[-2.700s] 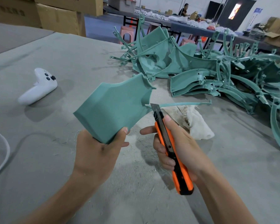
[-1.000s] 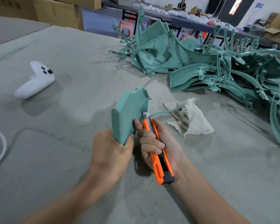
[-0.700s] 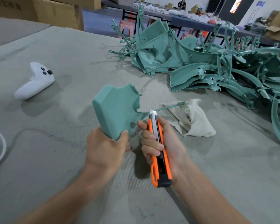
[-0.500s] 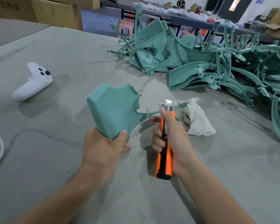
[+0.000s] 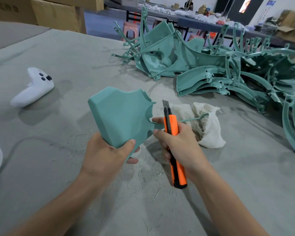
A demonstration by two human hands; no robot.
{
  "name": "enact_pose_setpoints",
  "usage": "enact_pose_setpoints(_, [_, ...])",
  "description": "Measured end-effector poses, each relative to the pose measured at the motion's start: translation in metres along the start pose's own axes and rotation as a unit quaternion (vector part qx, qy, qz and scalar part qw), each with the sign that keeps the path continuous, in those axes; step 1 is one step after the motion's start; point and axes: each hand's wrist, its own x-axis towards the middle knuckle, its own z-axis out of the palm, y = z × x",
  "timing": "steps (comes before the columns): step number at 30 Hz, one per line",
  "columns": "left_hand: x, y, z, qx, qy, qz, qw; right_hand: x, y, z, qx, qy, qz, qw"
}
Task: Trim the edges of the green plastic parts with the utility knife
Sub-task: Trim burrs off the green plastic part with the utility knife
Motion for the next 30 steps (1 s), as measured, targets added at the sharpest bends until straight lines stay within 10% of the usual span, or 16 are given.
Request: enact_pose_setpoints(30, [-0.006,0.012,-0.001,-0.074,-0.038,0.000,0.997,0.004,0.004,-0.007,0.076,0.006,-0.064,0.995])
